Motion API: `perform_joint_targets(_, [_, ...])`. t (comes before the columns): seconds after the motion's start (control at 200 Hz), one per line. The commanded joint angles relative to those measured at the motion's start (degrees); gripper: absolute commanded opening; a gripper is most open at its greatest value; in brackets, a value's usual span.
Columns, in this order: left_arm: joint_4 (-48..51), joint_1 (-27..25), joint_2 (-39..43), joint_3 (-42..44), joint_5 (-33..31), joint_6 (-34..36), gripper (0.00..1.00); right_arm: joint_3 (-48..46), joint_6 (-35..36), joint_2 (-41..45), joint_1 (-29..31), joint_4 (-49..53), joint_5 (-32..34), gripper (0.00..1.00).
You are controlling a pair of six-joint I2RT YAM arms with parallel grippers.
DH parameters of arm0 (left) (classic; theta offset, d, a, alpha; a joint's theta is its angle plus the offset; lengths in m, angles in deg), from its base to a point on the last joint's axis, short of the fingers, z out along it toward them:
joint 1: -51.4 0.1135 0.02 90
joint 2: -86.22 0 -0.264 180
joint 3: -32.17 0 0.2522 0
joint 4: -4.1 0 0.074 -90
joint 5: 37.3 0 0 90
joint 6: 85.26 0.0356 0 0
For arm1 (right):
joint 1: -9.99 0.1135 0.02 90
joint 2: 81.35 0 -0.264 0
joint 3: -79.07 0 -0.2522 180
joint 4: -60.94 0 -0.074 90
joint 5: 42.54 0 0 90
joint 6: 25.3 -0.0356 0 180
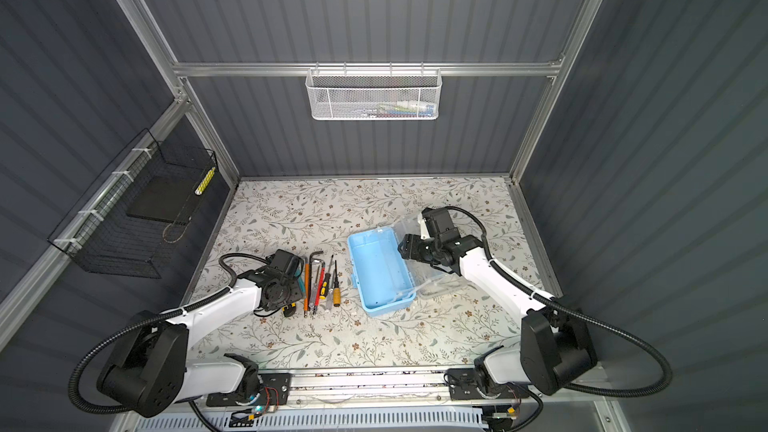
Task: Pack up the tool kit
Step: 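Close the left gripper on the yellow utility knife and lift it, then carry the yellow knife with the left gripper over the blue box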
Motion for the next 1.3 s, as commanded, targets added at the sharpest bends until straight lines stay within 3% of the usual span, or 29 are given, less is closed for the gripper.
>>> perform_joint_targets(0.0, [2.1,0.3,2.1,-2.4,1.1,1.5,0.36,1.5,-0.7,-1.0,-0.2,0.5,-0.8,0.7])
perform_joint_targets(0.275, [6.1,0.2,6.9,-3.7,2.2,1.3,0.3,2.0,-1.5,-2.0,-0.3,-0.3,-2.4,0.69])
perform_joint_targets(0.64, [3.9,-0.5,10.3,-6.4,10.7,-0.1,0.29,1.5,-2.5,-1.8,-0.7,-1.1,-3.1,0.68])
perform_joint_targets(0.92, [-3.4,-11.9,7.1,-16.0,10.1,-6.3,0.28,-0.4,-3.1,4.5,-4.7,-0.3,-3.1,0.69])
perform_joint_targets(1.296, [-22.0,-23.9,-11.8,-30.1,12.3,-10.1,0.3,-2.8,-2.3,14.7,-10.2,3.4,-2.5,0.69])
